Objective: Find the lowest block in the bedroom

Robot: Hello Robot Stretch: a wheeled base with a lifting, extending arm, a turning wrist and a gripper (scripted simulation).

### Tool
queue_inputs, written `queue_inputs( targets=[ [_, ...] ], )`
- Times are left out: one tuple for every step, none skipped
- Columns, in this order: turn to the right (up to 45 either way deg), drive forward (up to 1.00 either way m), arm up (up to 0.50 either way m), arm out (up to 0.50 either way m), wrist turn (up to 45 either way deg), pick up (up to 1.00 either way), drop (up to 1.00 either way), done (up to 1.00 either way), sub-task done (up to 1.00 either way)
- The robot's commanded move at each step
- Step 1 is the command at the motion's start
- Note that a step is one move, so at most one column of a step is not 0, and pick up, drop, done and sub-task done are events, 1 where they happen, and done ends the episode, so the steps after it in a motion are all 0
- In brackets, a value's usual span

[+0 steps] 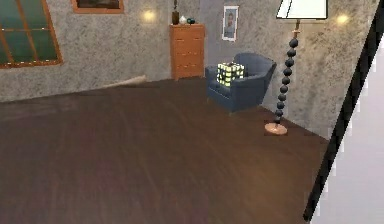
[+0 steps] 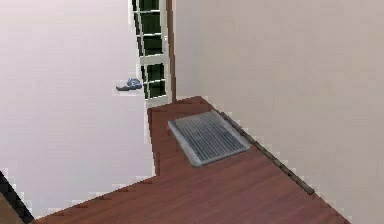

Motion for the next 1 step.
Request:
queue_inputs(
  targets=[
    [-3.0, 0.00, 0.00, 0.00, 0.0, 0.00, 0.00, 0.00, 0.00]
  ],
)
